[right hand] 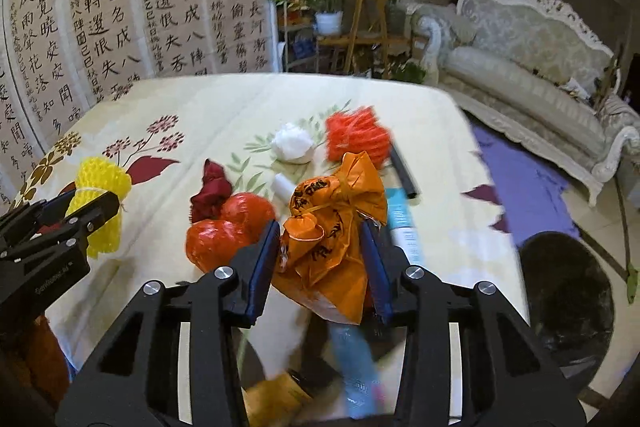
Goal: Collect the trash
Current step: 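Carry both items over the bin and open both grippers to drop them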
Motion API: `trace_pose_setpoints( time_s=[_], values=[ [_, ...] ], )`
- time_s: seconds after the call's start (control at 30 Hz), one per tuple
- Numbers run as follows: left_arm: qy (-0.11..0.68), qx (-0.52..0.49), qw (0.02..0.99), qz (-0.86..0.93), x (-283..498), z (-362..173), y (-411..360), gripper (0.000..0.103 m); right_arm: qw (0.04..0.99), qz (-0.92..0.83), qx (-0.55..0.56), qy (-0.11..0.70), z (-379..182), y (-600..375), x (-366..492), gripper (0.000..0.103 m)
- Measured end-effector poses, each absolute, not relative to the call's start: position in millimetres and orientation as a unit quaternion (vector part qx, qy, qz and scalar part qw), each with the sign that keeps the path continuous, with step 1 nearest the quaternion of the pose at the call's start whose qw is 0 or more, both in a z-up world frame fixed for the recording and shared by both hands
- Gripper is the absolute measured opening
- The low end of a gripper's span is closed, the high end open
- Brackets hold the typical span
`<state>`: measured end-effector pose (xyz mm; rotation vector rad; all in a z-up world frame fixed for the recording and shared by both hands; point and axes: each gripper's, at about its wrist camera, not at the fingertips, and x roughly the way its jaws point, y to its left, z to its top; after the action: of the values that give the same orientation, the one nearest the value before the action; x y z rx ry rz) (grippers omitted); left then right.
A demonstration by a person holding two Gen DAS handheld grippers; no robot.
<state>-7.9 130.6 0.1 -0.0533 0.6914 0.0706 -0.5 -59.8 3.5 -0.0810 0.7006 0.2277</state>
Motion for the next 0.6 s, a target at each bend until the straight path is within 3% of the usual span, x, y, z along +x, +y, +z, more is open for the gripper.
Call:
trace_pose_setpoints(
  time_s=[0.6],
  values=[
    [0.319,0.040,0.934,-0.157,3.3,18.2,-70.1,0.050,0.942,-0.072,0.034,0.326,0.0,-264.4,-22.8,0.040]
  ],
)
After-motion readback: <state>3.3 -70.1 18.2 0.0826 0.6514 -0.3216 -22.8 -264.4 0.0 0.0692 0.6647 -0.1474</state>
